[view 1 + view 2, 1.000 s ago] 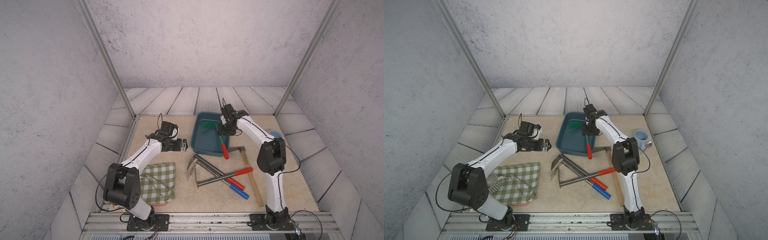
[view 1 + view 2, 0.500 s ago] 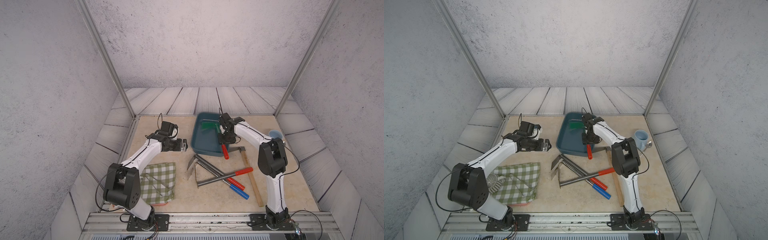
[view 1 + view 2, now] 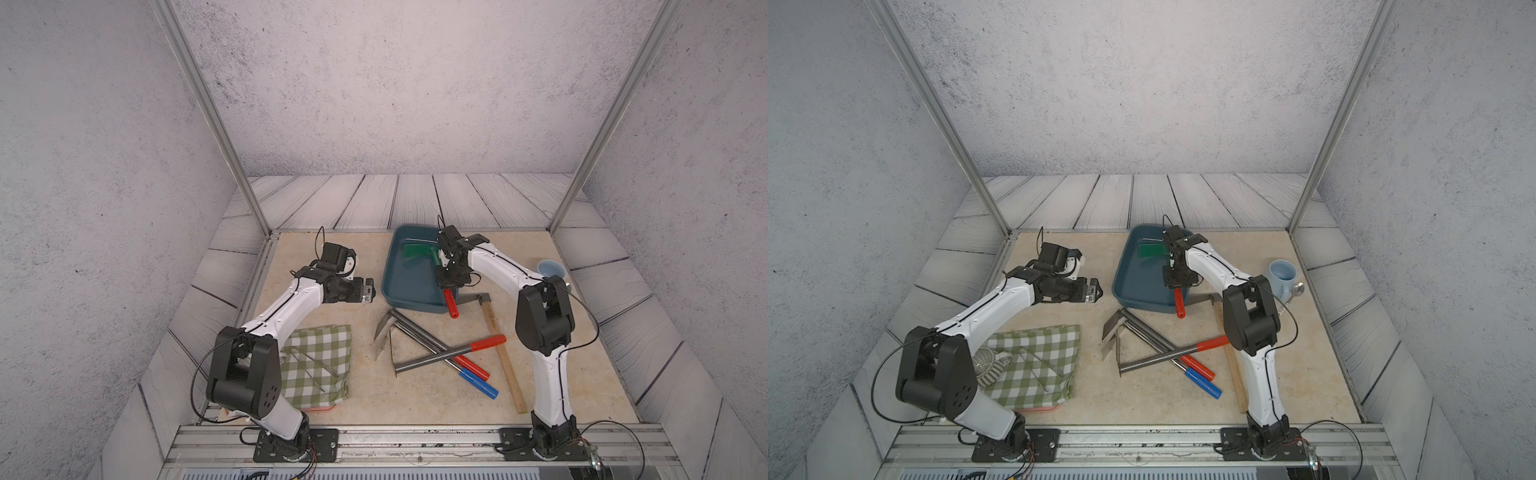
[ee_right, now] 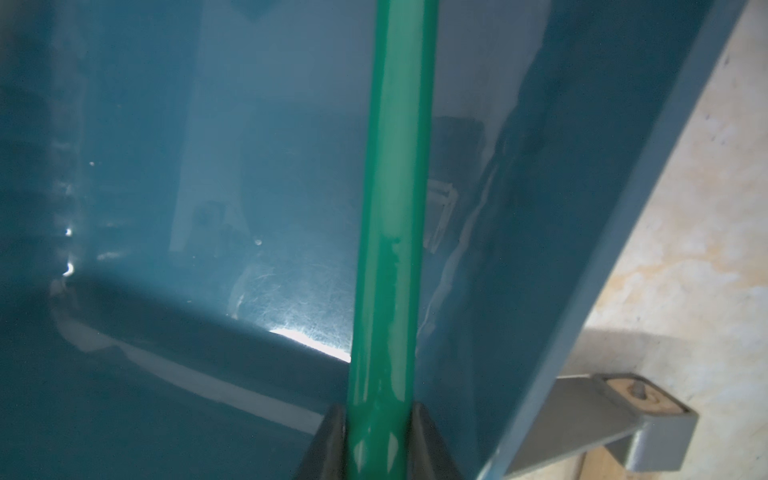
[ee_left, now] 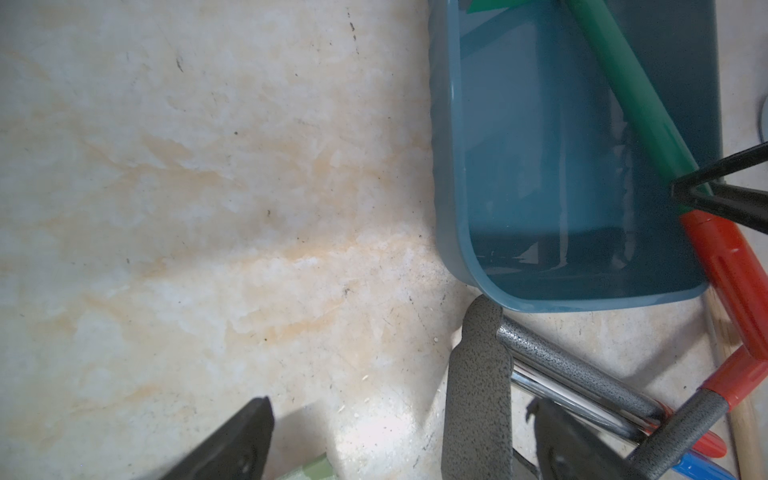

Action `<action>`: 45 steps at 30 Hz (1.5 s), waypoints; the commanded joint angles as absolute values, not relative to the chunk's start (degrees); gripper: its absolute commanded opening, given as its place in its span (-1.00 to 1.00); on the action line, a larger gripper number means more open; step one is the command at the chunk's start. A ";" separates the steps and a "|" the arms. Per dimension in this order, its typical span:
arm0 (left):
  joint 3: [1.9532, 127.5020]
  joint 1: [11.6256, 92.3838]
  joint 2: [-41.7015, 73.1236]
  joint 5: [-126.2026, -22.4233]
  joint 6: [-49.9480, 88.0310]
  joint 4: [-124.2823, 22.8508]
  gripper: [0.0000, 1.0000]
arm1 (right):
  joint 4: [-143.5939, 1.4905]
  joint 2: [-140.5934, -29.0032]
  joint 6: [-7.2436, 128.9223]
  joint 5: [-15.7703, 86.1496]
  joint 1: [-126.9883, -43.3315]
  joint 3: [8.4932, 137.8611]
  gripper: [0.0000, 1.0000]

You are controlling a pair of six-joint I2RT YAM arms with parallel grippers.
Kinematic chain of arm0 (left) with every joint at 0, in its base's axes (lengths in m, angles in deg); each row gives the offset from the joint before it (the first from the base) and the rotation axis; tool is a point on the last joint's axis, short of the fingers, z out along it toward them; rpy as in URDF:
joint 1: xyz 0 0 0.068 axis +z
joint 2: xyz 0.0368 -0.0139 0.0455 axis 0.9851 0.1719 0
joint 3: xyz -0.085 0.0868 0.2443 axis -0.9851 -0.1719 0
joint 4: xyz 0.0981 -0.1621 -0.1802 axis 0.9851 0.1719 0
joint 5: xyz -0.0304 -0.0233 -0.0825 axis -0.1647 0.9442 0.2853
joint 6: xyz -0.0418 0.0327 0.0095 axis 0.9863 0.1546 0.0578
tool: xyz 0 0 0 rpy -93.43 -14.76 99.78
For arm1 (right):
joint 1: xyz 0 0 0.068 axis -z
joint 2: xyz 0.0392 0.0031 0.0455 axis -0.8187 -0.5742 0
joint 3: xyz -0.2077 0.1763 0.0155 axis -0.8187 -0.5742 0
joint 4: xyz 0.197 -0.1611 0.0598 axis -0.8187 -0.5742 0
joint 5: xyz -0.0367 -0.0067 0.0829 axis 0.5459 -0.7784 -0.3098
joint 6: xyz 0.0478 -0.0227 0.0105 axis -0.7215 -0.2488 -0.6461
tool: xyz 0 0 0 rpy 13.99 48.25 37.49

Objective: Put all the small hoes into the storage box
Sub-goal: Place the hoe in the storage box.

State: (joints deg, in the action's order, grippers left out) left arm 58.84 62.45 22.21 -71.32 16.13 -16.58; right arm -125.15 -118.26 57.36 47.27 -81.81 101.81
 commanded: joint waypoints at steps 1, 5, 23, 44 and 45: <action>58.95 62.09 21.92 -71.97 15.36 -15.66 1.00 | -125.10 -119.12 57.48 47.79 -82.19 103.59 -0.64; 59.04 62.09 22.02 -72.10 15.27 -15.67 1.00 | -124.76 -118.94 56.90 47.83 -82.15 104.65 -0.76; 58.82 62.00 21.86 -71.86 15.27 -15.77 1.00 | -120.51 -122.65 52.76 49.66 -82.16 109.55 -0.88; 56.52 62.00 20.03 -73.59 17.68 -18.83 0.99 | -114.80 -115.44 57.04 53.92 -82.11 100.66 0.18; 56.19 62.01 19.54 -73.54 17.88 -19.17 0.98 | -114.38 -114.38 57.04 54.02 -82.10 100.06 0.20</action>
State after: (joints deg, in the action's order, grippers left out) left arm 57.60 62.34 21.80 -72.70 16.91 -17.76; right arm -115.90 -119.37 56.31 52.25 -81.90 101.00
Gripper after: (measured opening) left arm 0.992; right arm 0.590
